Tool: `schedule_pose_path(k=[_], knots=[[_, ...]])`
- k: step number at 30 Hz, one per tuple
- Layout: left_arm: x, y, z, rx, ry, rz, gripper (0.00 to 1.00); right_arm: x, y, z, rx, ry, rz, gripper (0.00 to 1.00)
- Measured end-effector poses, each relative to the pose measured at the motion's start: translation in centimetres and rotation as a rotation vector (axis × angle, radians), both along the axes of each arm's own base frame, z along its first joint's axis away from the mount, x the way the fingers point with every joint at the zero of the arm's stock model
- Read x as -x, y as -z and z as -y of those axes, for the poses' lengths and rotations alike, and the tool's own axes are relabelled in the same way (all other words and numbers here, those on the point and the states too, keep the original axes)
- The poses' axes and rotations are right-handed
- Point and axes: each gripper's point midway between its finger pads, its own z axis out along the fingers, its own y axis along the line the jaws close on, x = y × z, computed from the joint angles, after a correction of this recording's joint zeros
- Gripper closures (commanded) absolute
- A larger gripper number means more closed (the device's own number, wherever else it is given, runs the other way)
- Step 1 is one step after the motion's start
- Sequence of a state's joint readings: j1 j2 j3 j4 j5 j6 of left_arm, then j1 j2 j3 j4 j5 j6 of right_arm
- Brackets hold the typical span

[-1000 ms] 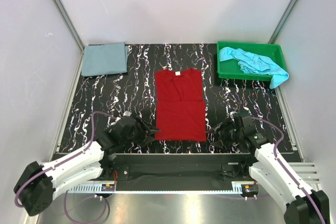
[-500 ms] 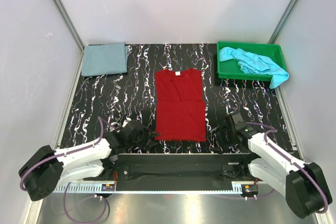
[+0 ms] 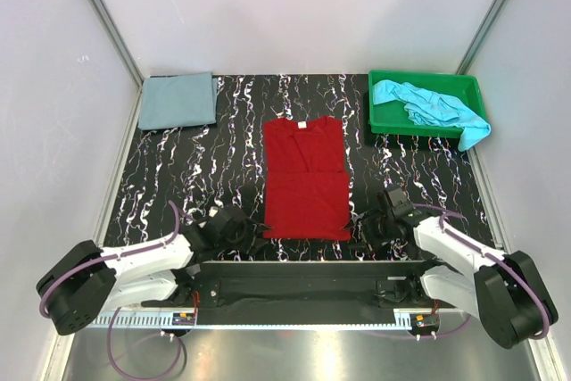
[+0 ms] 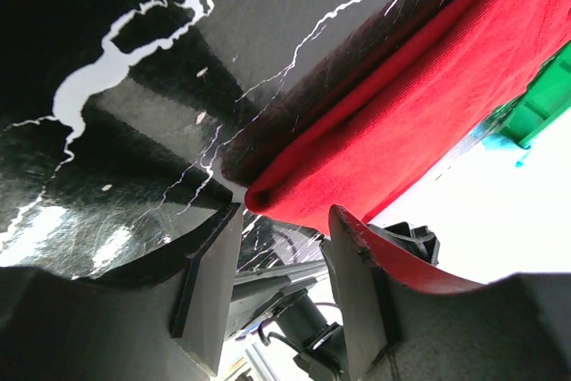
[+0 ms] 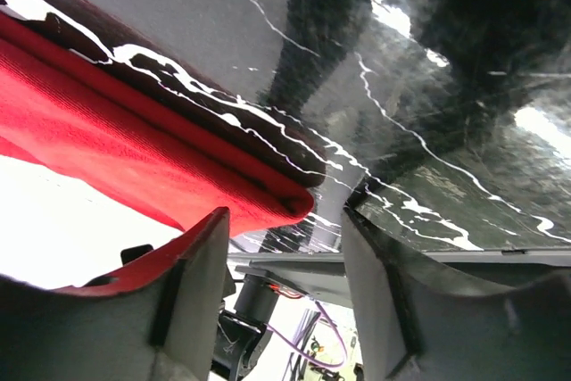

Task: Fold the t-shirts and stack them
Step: Fold the tshirt

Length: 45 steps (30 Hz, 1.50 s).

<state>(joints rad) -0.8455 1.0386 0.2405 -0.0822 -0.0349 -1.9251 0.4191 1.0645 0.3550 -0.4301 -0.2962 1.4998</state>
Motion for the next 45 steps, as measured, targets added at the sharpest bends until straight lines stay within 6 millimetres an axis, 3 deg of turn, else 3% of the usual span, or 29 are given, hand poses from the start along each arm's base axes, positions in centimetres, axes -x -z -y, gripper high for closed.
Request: schedule_pose_path(k=[13,16,17,21,24,31,39,45], knots=[[-0.3,0.7,-0.4,-0.017,-0.025,0.001,0.74,-1.1,0.3,-0.5,-0.006,0.007,0.002,0.47],[-0.4,0.8,-0.3,-0.017,-0.025,0.006,0.77,-1.4,0.4,-0.6,-0.003,0.002,0.005,0.57],[-0.4,0.8,-0.4,-0.019,-0.024,0.008,0.81,-1.4,0.4,-0.6,0.000,-0.001,0.005,0.70],[-0.6,0.9,-0.5,-0.020,-0.024,0.019,0.92,-1.6,0.9,-0.5,0.022,-0.017,0.012,0.92],[-0.9,0.8,-0.7,-0.021,-0.020,0.034,1.00,-1.6,0.9,-0.5,0.029,-0.036,0.023,1.00],[-0.9,0.6,-1.2,-0.065,0.042,0.071,1.00,-1.6,0.0,-0.3,0.060,-0.118,0.059,1.00],[-0.2,-2.4,-0.9,-0.055,0.134,0.152,1.00,-1.4,-2.8,-0.6,0.060,-0.226,0.155,1.00],[1.7,-4.0,-1.3,-0.037,0.199,0.195,1.00,1.3,-4.9,-2.4,0.050,-0.378,0.216,1.00]])
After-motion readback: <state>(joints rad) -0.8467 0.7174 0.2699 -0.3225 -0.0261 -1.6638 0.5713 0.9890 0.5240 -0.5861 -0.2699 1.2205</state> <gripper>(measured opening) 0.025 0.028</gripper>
